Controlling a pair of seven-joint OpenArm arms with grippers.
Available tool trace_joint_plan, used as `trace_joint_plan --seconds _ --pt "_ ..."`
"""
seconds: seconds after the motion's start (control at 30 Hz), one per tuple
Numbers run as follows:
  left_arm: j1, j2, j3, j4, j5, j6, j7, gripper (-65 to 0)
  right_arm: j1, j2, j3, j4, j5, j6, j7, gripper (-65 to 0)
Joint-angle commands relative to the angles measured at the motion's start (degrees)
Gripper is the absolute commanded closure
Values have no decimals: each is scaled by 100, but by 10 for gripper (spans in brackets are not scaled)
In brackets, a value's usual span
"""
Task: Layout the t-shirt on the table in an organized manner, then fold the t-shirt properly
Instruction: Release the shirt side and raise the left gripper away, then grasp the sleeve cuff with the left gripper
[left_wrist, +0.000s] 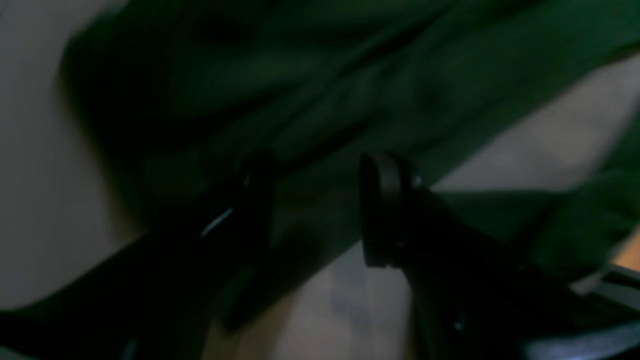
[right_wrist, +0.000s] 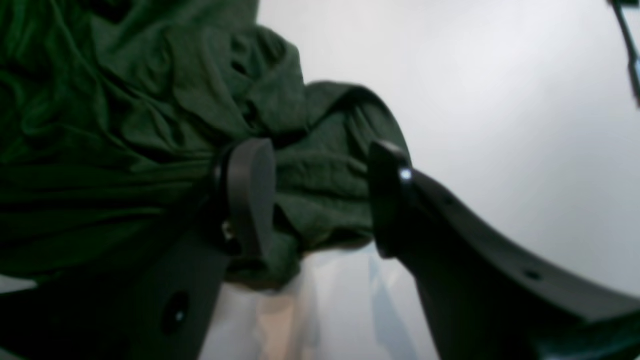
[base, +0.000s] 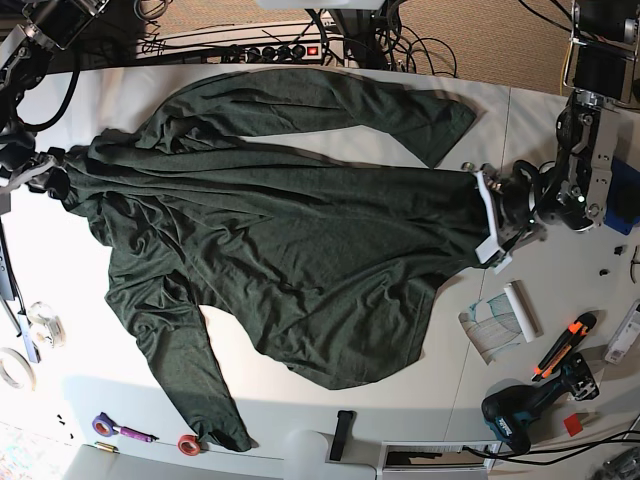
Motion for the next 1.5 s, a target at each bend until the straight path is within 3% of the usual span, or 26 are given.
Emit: trace_joint_plan --seconds 0.0,0.2,0.4,0.57,0.7,0.87,1.0,1.3,1.47 --pt "-125 -92 -42 177 -170 -122 -85 -289 50 160 48 175 131 11 109 -296" --pt "-122 -92 -516 1005 -595 -560 -83 -289 48 153 87 664 382 42 -94 -296" --pt "-120 -101 -2920 1534 -791 -636 142 -289 -212 50 811 927 1484 358 -605 -296" --pt "350 -348 -4621 1530 -1880 -721 684 -289 -772 -695 1631 979 2953 563 -994 -296" --pt "1086 -378 -5351 1526 -1985 -887 879 -289 -1338 -1362 1886 977 3285 563 -994 -296" --pt "1998 -376 -5593 1519 -1991 -1038 881 -289 -1569 -2068 1882 977 3526 563 -994 -296" --pt "2210 -378 -5591 1519 -1991 -1034 861 -289 -1453 -2387 1753 966 3283 563 -859 -296" --pt "2208 -378 -5591 1519 -1993 -1034 820 -289 -1353 -2555 763 393 2334 563 -249 -296" --pt "2208 -378 -5591 1519 -1991 -1034 822 -289 -1187 -2551 452 -35 2299 563 -363 -271"
